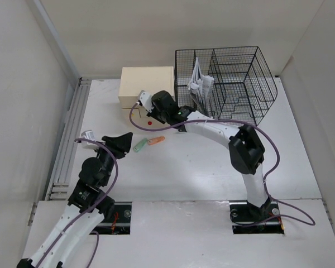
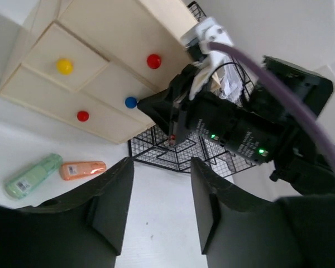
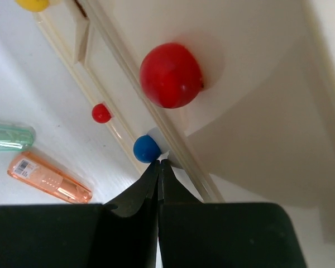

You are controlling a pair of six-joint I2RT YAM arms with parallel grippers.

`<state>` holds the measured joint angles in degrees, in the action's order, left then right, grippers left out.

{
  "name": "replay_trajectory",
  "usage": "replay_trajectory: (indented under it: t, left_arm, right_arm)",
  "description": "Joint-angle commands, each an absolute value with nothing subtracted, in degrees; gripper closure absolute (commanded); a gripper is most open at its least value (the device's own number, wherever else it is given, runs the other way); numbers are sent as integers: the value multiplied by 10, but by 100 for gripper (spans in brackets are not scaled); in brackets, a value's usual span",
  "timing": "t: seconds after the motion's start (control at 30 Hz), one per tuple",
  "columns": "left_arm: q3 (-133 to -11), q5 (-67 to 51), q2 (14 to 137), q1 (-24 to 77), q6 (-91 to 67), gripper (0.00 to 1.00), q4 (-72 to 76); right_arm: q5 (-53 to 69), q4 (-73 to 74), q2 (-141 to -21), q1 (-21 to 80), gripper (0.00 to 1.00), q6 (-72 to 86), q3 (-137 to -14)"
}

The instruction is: Organize the desk

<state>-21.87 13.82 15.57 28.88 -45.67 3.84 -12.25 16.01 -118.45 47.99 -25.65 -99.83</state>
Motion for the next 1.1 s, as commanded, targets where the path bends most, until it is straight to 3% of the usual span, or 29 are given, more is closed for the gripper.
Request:
replay_trajectory:
  t: [0.0, 0.1, 0.3, 0.5, 0.73, 1.07]
  left_arm:
    - [-161, 166, 163, 292, -566, 59, 132]
    - [-111, 171, 195, 292, -604, 59, 193]
    - [-76, 151, 368, 268, -650, 62, 396]
    - [-102, 61, 594, 213, -656, 62, 578]
    - [-139, -15, 803, 173, -645, 59, 746]
    - [-217, -47, 961, 162, -638, 64, 813]
  right_arm:
    - [-62, 131, -1137, 466, 98, -247, -1010]
    - [-1, 181, -1097, 454, 95, -247, -999]
    - [67, 189, -970, 448, 68, -265, -941]
    - [161, 194, -868, 425, 83, -271, -889]
    - [318, 200, -777, 335, 83, -270, -866]
    - [394, 177, -744, 274, 83, -252, -835]
